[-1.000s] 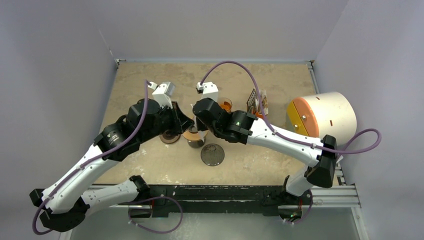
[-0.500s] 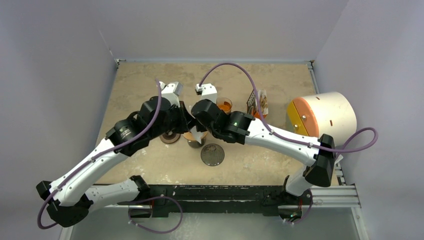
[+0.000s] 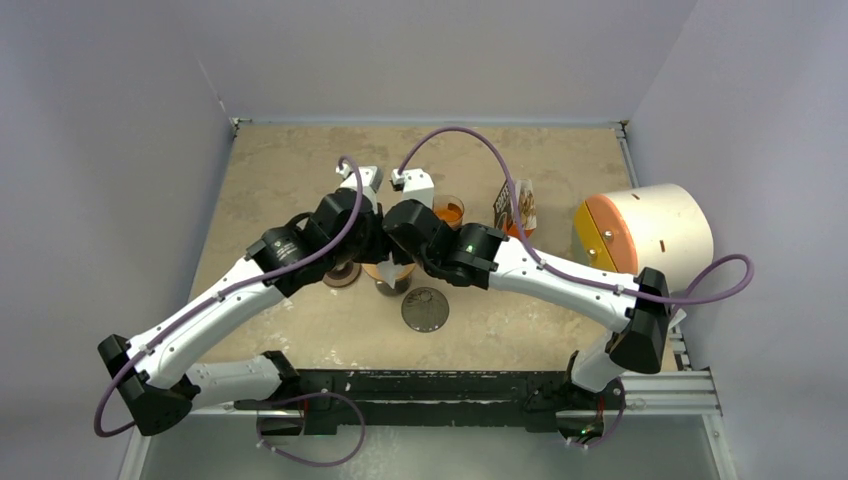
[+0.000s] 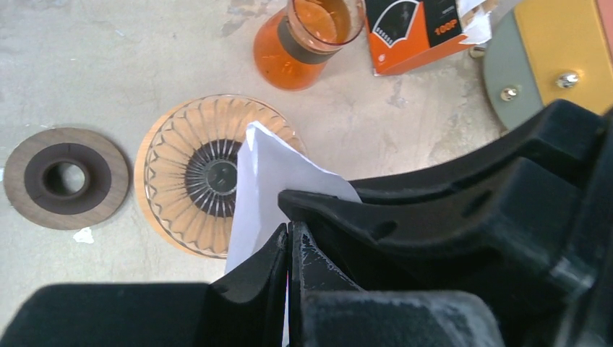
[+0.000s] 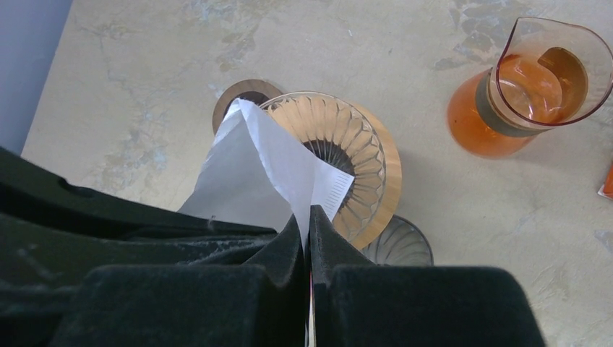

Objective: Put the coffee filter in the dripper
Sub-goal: Place the coffee filter in the coffee dripper.

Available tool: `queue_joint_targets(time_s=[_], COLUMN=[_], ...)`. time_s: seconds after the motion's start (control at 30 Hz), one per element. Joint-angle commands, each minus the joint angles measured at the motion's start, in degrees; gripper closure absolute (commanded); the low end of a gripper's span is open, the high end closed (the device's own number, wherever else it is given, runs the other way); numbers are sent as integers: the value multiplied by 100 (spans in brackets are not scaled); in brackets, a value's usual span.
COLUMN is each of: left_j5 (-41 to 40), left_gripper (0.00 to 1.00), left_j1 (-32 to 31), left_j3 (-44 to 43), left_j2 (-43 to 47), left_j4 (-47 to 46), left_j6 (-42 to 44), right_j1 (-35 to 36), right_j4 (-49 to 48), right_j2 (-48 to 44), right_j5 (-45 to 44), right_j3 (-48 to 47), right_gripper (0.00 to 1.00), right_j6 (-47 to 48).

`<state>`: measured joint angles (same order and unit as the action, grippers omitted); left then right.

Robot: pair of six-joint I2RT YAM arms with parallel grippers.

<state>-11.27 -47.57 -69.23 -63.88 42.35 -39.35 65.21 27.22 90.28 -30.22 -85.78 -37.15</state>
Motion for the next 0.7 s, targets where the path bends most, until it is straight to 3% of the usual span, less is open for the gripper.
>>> queue_joint_targets(time_s=[0.0, 0.67], left_j5=[-290, -1243], left_gripper=[100, 100], left_j1=[7, 4], left_j3=[13, -99], left_j2=[-97, -295], left_j4=[120, 361], left_j6=[209, 596], right_j1=[-11, -603], right_j4=[-112, -852], right_j2=[6, 51], right_j5=[91, 1896], right_j3=[-220, -8], right_gripper=[100, 100], right_j6=[-162, -1220])
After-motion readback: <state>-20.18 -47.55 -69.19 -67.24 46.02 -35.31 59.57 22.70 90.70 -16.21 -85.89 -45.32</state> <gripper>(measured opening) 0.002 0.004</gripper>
